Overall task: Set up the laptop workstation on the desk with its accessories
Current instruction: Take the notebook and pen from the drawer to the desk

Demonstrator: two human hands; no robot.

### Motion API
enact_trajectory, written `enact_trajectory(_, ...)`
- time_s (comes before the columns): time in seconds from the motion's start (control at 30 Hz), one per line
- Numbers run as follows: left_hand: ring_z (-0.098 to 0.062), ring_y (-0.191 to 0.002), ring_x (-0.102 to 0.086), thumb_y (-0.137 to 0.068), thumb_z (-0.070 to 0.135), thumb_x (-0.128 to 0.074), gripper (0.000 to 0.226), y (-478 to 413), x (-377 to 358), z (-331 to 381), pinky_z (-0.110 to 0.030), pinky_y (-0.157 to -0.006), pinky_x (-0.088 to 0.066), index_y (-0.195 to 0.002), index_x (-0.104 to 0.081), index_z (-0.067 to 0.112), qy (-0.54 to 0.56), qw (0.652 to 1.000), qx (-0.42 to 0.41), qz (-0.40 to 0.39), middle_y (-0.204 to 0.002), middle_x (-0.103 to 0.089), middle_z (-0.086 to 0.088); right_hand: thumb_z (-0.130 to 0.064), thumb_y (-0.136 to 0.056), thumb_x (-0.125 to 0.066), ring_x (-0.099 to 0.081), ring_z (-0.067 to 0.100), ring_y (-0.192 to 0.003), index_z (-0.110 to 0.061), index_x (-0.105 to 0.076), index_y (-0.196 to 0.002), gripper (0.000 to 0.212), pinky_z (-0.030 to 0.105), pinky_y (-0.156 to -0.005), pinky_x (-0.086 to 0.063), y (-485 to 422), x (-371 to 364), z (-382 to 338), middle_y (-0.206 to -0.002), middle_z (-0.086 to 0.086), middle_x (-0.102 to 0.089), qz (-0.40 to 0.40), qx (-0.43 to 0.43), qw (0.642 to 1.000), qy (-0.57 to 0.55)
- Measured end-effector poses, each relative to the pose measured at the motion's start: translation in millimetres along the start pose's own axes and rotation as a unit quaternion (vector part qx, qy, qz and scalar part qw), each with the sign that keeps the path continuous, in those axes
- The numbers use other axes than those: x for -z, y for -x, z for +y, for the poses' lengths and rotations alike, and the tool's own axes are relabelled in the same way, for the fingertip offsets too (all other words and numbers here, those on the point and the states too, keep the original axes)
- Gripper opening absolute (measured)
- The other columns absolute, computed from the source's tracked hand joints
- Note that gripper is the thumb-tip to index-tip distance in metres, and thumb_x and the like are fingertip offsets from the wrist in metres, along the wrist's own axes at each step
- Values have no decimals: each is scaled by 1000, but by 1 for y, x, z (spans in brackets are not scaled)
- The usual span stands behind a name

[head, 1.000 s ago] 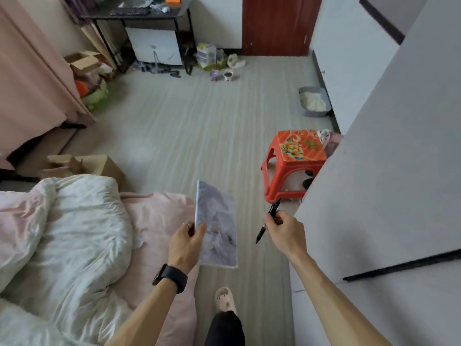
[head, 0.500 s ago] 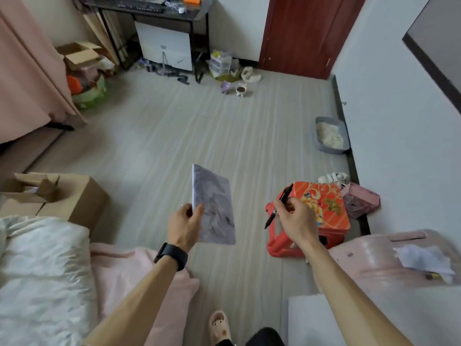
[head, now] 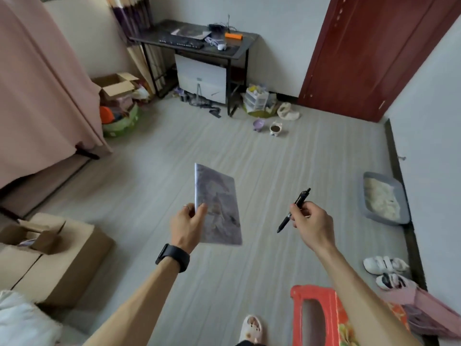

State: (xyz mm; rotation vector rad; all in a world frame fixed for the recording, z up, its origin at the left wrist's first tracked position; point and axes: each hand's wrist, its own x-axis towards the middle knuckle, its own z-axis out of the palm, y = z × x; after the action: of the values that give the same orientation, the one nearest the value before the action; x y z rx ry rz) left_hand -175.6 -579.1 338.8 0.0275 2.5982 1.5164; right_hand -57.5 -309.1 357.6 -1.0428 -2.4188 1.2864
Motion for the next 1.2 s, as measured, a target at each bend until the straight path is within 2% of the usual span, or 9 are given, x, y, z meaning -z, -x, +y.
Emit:
enact_trajectory(0.23, -17, -53, -32, -80, 55, -50, 49, -154, 6, 32, -34, -52, -24, -64, -41, 10, -18, 997, 37, 64, -59, -36, 0, -41, -95, -63, -72, 16, -74, -21, -67, -71, 31, 34, -76, -53, -175, -64, -96, -71, -8, -74, -61, 34, 997, -19)
enact_trajectory(0.43, -17, -52, -31, -78, 51, -50, 45, -324, 21, 52, -33, -51, -23, -59, -35, 14, -25, 992, 35, 116, -55, -35, 0, -40, -95, -63, -72, 14, -75, -22, -68, -71, 31, 33, -75, -52, -318, -149, -183, -69, -10, -74, -94, 71, 993, -11)
enact_trajectory(0.53, -17, -51, -32, -78, 51, -49, 44, -425, 32, 53, -33, -51, -24, -58, -33, 15, -23, 993, 44, 109, -55, -36, 1, -42, -95, -64, -72, 15, -76, -21, -68, -71, 32, 32, -75, -52, -397, -199, -228, -69, -10, -74, -99, 84, 992, 2)
enact_trajectory(0.73, -20, -56, -43, -84, 49, -53, 55, -620, 58, 82, -32, -53, -33, -73, -53, -5, -17, 990, 60, 130, -62, -50, -6, -45, -94, -64, -72, 15, -78, -24, -69, -72, 31, 37, -81, -54, -540, -267, -334, -71, -14, -74, -92, 99, 991, -3)
enact_trajectory(0.83, -20, -58, -46, -91, 41, -59, 47, -713, 60, 100, -31, -54, -35, -72, -54, -2, -7, 991, 60, 117, -63, -52, -5, -46, -93, -65, -72, 16, -76, -24, -69, -71, 31, 42, -83, -56, -618, -298, -373, -69, -18, -73, -88, 100, 991, -4)
enact_trajectory(0.93, -17, -57, -45, -89, 46, -58, 50, -807, 59, 114, -32, -54, -35, -73, -55, -1, -2, 991, 47, 123, -63, -51, -2, -44, -94, -65, -72, 16, -74, -23, -68, -69, 32, 43, -81, -57, -702, -337, -406, -67, -17, -73, -93, 106, 990, -4)
enact_trajectory(1.0, -16, -56, -43, -84, 49, -56, 52, -871, 59, 121, -33, -54, -34, -71, -52, 0, -9, 989, 40, 140, -60, -48, 0, -45, -94, -65, -71, 16, -73, -22, -68, -69, 33, 42, -80, -56, -761, -367, -425, -65, -14, -72, -99, 112, 989, -7)
enact_trajectory(1.2, -18, -60, -49, -90, 42, -61, 41, -1034, 68, 146, -34, -56, -39, -74, -59, 4, 3, 982, 67, 176, -64, -55, -2, -44, -94, -64, -69, 17, -73, -20, -67, -68, 36, 38, -78, -54, -913, -444, -512, -61, -10, -70, -141, 130, 981, 1)
